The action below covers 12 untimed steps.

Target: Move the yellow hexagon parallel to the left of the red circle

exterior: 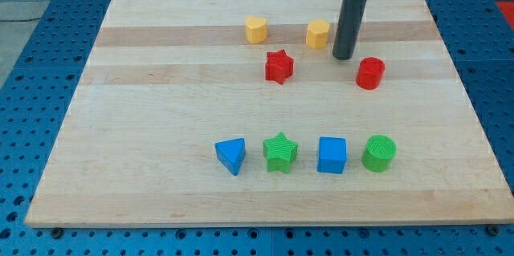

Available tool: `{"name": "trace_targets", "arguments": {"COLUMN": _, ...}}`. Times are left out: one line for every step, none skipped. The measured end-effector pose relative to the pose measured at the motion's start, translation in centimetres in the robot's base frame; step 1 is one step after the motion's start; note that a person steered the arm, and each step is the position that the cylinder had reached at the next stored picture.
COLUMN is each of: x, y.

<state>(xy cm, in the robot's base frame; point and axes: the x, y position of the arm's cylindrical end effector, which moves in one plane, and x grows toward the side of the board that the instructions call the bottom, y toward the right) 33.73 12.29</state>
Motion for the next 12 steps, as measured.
{"name": "trace_targets", "arguments": {"x": -3.8, "y": 0.0}}
{"name": "trace_targets", "arguments": {"x": -6.6, "y": -0.7}}
{"name": "trace_targets", "arguments": {"x": -6.4, "y": -2.9}}
{"name": "trace_targets", "arguments": {"x": -4.9, "y": -3.7}}
{"name": "trace_targets", "arguments": {"x": -3.3, "y": -3.7}}
{"name": "trace_targets", "arguments": {"x": -2.4, "y": -4.1}}
{"name": "trace_targets", "arguments": {"x": -2.4, "y": -5.1}}
{"name": "trace_targets", "arguments": {"x": -2.4, "y": -5.4}}
{"name": "trace_targets", "arguments": {"x": -2.2, "y": -5.4}}
{"name": "trace_targets", "arguments": {"x": -2.2, "y": -5.4}}
{"name": "trace_targets", "arguments": {"x": -1.3, "y": -5.5}}
{"name": "trace_targets", "arguments": {"x": 0.4, "y": -5.5}}
